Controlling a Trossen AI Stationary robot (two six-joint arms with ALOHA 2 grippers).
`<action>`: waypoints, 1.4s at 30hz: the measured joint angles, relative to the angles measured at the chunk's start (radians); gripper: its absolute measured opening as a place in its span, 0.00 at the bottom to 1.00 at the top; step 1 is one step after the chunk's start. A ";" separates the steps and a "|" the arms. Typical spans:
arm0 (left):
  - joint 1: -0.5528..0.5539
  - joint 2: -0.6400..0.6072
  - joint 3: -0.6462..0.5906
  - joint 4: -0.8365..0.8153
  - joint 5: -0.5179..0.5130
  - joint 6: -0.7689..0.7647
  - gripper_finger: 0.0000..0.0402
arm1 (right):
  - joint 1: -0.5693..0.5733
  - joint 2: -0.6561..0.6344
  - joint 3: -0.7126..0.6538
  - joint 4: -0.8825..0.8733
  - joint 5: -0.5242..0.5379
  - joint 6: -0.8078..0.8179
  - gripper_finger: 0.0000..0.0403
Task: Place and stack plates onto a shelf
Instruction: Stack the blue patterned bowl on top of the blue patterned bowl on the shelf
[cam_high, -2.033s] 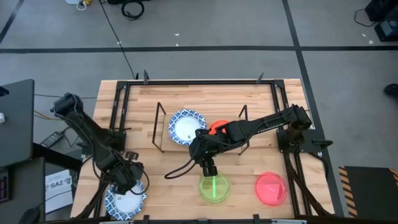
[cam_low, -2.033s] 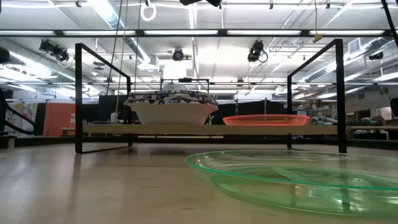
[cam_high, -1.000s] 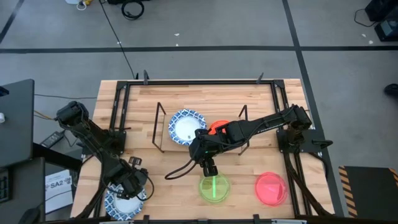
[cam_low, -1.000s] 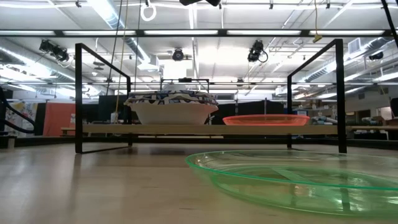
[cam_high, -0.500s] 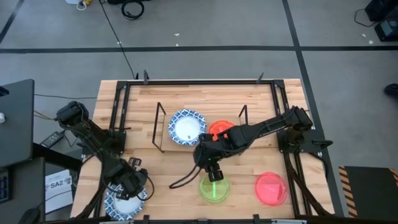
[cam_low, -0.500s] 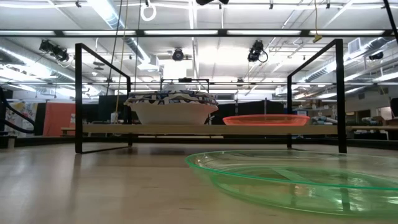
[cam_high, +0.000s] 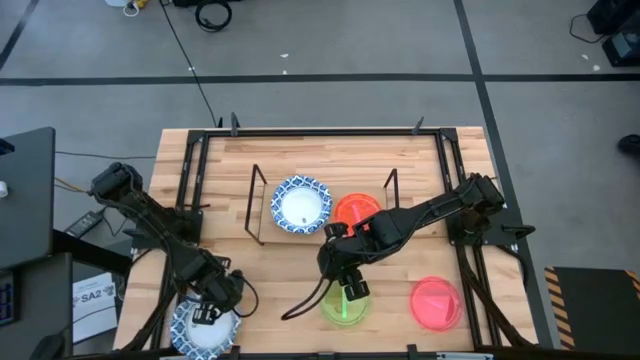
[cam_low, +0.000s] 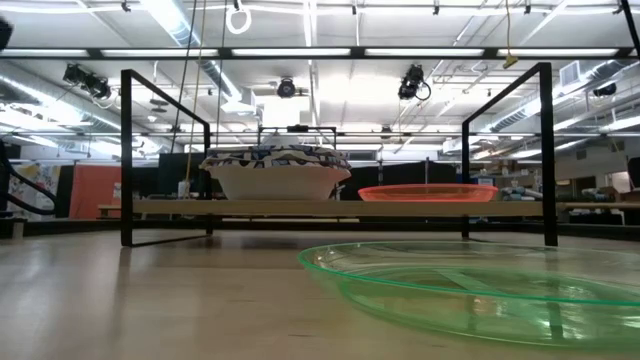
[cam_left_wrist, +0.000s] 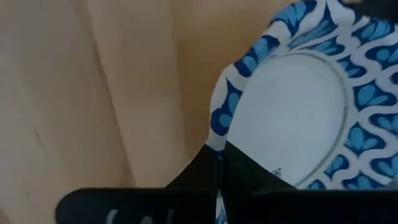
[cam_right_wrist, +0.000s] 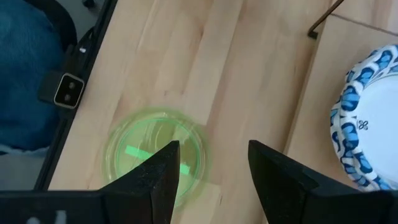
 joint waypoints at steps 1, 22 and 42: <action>0.006 0.000 0.014 -0.001 0.001 0.012 0.02 | 0.002 0.000 0.000 -0.007 0.000 0.000 0.49; 0.257 0.000 0.402 -0.142 0.004 0.300 0.02 | 0.067 0.000 0.000 -0.156 0.090 -0.008 0.49; 0.848 0.000 0.519 -0.209 0.130 0.499 0.02 | 0.104 -0.229 -0.278 -0.043 0.214 0.125 0.49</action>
